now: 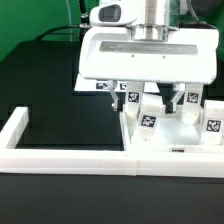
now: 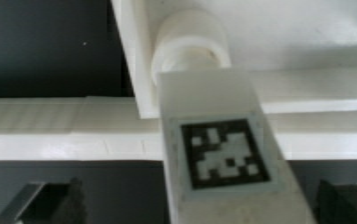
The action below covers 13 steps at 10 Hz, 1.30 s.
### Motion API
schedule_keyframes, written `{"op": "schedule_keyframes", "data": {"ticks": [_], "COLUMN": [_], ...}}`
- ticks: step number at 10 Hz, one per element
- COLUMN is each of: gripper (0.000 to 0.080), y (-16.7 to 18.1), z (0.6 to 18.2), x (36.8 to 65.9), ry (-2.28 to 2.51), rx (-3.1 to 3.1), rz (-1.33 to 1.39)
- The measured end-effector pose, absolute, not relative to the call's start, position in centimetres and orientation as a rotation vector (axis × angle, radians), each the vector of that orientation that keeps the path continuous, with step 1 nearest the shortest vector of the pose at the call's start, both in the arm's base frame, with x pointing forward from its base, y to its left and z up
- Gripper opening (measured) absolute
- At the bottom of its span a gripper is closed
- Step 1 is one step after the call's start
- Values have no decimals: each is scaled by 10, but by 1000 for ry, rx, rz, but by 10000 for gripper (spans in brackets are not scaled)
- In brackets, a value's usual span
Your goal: Assemble square table
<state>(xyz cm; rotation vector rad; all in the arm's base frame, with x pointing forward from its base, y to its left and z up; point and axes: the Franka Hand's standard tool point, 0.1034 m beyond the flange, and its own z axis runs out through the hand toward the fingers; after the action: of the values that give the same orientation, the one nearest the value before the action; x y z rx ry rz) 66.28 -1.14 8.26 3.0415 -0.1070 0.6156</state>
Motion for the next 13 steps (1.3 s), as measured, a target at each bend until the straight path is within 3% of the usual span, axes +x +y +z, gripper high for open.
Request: {"op": "schedule_keyframes", "data": {"ticks": [2, 6, 8, 9, 10, 12, 13], "gripper": [649, 649, 649, 526, 526, 290, 287], "y": [-18, 2, 8, 8, 8, -2, -3], "z": [83, 75, 73, 73, 73, 73, 73], "x": [665, 661, 667, 667, 667, 667, 667], "ry": [-135, -230, -246, -285, -334, -520, -642], "rx": [3091, 3169, 3168, 3163, 3158, 3114, 3089], "rz": [450, -78, -77, -79, -80, -80, -82]}}
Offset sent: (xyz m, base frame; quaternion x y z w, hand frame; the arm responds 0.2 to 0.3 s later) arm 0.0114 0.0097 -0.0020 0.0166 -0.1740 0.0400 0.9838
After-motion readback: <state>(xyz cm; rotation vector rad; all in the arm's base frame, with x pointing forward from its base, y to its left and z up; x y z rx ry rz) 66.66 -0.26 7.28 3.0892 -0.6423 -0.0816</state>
